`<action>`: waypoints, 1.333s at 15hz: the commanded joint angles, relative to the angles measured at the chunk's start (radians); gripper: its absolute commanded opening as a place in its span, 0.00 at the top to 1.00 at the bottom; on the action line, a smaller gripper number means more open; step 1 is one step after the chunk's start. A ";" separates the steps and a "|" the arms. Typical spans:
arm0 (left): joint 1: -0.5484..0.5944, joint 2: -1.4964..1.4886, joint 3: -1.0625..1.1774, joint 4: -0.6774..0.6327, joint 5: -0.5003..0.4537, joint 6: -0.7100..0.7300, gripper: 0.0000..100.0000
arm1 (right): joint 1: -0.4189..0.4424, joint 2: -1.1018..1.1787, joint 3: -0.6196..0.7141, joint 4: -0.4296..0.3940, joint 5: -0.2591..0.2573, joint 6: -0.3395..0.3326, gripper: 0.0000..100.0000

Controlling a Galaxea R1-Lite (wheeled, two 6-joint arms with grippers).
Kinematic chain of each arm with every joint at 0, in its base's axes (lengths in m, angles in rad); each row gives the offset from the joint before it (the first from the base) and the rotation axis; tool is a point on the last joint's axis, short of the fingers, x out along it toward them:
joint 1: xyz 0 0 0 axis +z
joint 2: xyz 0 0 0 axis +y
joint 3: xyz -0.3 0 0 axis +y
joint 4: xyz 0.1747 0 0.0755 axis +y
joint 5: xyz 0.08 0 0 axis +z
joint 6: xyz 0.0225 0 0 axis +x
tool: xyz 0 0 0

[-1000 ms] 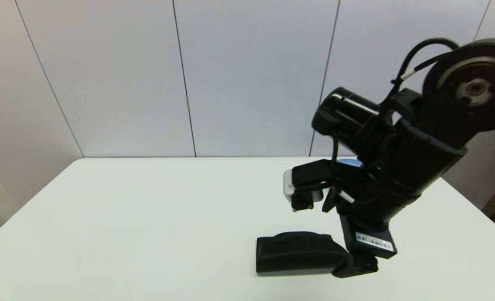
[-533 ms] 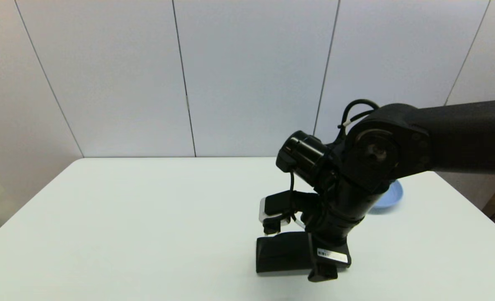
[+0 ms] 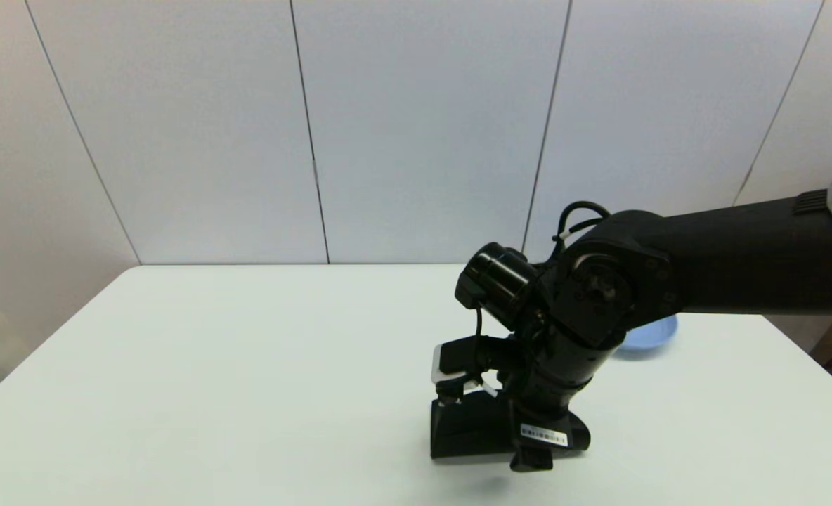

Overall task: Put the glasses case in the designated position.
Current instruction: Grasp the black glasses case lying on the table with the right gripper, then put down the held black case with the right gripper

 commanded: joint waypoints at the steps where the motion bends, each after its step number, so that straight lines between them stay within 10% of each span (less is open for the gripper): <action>1: 0.001 0.001 0.000 0.002 0.001 0.000 0.00 | -0.008 0.021 0.001 -0.038 -0.002 -0.003 0.00; 5: 0.001 0.001 0.000 0.000 0.001 0.000 0.00 | -0.024 0.031 -0.001 -0.050 -0.003 0.002 0.00; 6: 0.001 0.001 0.000 0.000 0.001 0.000 0.00 | -0.028 0.031 0.001 -0.048 -0.003 0.002 1.00; 20: 0.001 0.001 0.000 0.000 0.001 0.000 0.00 | -0.064 -0.071 0.005 -0.042 -0.005 0.048 1.00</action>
